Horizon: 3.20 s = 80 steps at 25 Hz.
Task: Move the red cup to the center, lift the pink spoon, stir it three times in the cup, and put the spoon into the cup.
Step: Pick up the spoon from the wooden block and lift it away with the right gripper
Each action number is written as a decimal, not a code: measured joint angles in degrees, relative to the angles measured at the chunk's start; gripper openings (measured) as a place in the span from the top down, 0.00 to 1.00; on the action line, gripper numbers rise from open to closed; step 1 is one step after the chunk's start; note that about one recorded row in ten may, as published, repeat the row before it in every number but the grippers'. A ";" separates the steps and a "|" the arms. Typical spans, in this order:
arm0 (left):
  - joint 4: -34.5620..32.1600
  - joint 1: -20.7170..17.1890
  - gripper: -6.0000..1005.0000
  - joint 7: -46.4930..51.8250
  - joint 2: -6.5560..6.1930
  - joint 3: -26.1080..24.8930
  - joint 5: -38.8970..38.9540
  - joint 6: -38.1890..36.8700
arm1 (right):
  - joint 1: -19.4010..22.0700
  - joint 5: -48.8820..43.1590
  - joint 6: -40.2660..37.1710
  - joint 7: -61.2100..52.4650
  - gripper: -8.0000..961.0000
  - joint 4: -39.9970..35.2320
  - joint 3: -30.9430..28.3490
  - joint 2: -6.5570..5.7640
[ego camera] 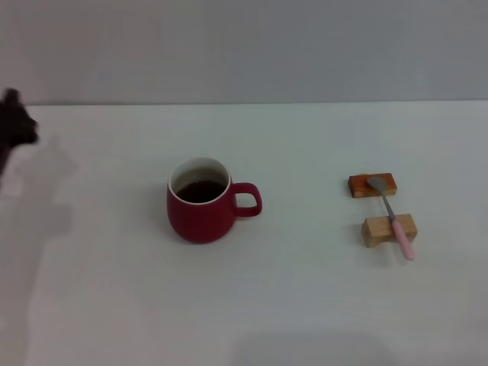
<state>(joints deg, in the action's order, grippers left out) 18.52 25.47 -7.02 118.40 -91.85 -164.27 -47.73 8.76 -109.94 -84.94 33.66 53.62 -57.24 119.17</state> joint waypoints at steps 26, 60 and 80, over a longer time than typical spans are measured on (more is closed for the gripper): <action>0.33 3.97 0.98 1.63 -2.03 -11.28 -0.08 -0.34 | 3.23 7.29 4.62 6.59 0.31 16.92 30.82 -4.02; 0.11 5.56 0.98 1.68 -0.30 -14.32 0.00 -0.34 | -3.26 6.93 20.76 0.94 0.31 17.12 42.44 -16.35; 0.22 5.31 0.98 2.13 -0.31 -13.79 0.00 -1.41 | -7.42 6.75 19.19 -8.73 0.31 2.59 45.18 -11.00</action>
<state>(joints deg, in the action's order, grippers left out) 18.75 30.78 -4.90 118.09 -105.64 -164.27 -49.14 1.34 -103.19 -65.74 24.93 56.21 -12.06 108.17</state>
